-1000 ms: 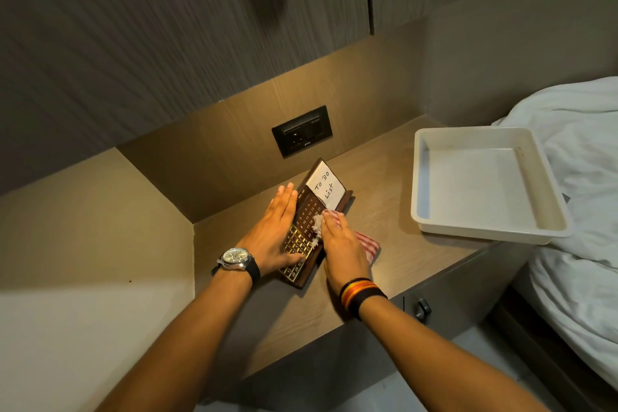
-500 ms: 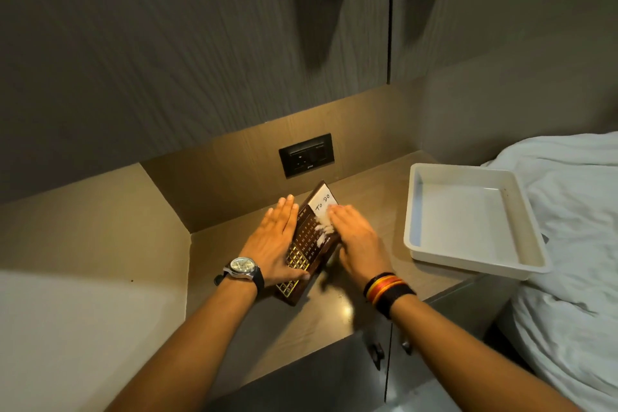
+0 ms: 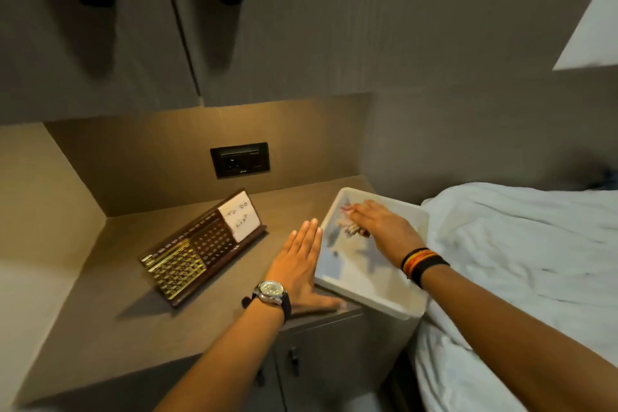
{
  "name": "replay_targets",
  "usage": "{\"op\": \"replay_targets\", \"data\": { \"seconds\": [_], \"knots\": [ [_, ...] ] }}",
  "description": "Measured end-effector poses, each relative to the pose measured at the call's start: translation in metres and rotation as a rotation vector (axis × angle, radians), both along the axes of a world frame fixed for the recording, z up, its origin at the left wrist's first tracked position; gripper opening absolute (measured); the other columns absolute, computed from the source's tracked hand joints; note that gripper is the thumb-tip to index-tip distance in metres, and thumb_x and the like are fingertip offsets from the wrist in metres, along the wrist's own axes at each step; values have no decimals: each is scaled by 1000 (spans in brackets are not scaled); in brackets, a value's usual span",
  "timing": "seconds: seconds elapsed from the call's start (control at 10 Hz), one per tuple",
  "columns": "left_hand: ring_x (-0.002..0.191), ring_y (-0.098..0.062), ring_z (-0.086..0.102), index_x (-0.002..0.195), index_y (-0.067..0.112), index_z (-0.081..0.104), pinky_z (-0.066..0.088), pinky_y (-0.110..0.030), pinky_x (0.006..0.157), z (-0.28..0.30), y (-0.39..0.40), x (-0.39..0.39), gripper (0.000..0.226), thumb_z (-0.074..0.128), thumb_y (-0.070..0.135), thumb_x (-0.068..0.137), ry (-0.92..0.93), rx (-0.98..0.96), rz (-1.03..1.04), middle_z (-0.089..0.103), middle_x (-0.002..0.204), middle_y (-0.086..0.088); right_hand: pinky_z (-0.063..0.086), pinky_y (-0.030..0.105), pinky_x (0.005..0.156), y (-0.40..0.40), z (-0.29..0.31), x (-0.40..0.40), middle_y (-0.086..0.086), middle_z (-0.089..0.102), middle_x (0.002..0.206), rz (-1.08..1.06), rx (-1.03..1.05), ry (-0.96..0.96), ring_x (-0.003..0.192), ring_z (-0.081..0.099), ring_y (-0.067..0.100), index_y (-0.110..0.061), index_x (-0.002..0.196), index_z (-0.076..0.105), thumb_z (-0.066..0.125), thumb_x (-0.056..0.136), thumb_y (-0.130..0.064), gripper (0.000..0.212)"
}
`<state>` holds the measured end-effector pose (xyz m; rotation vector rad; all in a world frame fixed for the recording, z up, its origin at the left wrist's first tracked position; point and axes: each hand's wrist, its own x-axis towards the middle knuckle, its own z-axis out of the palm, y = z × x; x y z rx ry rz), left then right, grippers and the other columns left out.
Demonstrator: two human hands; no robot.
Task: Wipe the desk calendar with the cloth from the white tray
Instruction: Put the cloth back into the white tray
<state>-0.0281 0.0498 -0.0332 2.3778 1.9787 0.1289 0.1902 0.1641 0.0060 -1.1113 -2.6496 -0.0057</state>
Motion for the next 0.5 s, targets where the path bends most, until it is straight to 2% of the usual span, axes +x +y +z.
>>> {"op": "replay_targets", "data": {
  "seconds": [0.1,0.2,0.3,0.4,0.5],
  "knots": [
    [152,-24,-27,157,8,-19,-12,-43,126,-11,-4,38,150,37,106,57,0,-30,86,-30,165,-8,42,40,110,2,-31,14,6,52,151,51,-229,-157,136,49,29,-40,150,41,44,100,-44,50],
    [152,-24,-26,158,9,-18,-13,-42,125,-8,-9,51,149,37,105,58,-14,-78,141,-29,165,-7,47,40,105,-2,-45,21,6,59,142,66,-350,-154,125,57,27,-39,147,43,44,96,-46,51],
    [153,-24,-23,158,11,-19,-11,-44,126,-3,-9,53,146,39,103,61,-2,-119,194,-26,166,-7,38,45,115,-4,-54,22,7,46,155,77,-394,-208,137,46,29,-29,152,37,51,96,-42,60],
    [155,-26,-19,158,10,-17,-8,-45,126,18,-16,57,139,40,100,69,61,-105,206,-24,167,-8,21,54,122,-6,-47,20,7,32,163,93,-485,-164,148,29,32,-26,157,29,44,98,-43,63],
    [155,-28,-18,158,8,-15,-7,-46,127,35,-23,64,134,36,98,73,98,6,211,-23,166,-10,29,54,118,-20,-36,28,4,44,156,103,-488,-29,142,40,30,-31,150,39,43,99,-40,53]
  ]
}}
